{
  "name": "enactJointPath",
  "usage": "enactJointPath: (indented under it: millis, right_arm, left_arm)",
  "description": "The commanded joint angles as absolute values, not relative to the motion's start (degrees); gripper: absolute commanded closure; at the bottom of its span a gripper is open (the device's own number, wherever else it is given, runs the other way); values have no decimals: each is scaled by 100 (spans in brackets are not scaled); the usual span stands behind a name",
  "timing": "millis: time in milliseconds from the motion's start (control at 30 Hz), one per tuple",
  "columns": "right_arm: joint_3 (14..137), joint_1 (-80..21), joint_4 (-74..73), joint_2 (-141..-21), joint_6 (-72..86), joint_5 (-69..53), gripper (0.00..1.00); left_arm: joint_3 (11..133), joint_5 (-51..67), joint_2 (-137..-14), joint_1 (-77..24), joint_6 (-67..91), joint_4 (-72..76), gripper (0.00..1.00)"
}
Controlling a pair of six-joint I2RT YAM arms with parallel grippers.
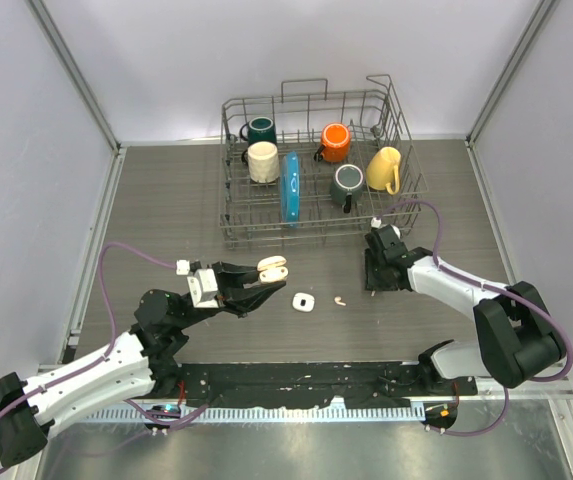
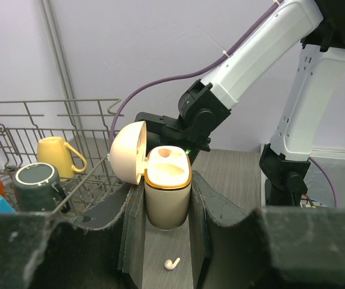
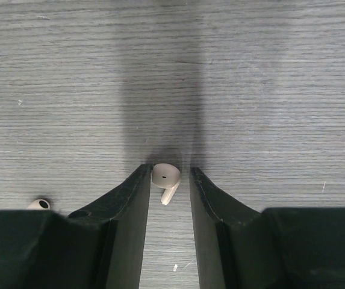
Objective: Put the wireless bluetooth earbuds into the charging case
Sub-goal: Pick up the earbud from the center of the board.
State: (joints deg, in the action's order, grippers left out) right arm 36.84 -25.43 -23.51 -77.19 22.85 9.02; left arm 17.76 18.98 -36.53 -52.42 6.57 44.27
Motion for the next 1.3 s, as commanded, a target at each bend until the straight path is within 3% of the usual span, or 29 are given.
enactJointPath:
  millis: [0, 367, 567, 767, 1067, 1267]
  right_arm:
    - [3709, -2558, -2188, -7752, 2338, 1028, 61]
    - [3674, -2558, -2145, -7708, 2391, 985, 71]
    - [3621, -2558, -2048, -7541, 2382, 870, 85]
    - [3718, -2636, -2022, -6603, 2285, 905, 92]
    - [4323, -4182, -1881, -4810, 1952, 2565, 98]
    - [4806, -5096, -1486, -4570, 1855, 2873, 99]
  left_arm:
    - [1784, 1802, -3639, -5256, 562, 4606, 100]
    - [1775, 1802, -3656, -5256, 571, 4614, 100]
    - [1775, 1775, -3656, -5256, 571, 4606, 100]
    - [1828, 1679, -3700, -5256, 563, 4474, 100]
    - [1951, 1354, -3964, -5256, 606, 4421, 100]
    - [1995, 1248, -4157, -5265, 659, 4509, 100]
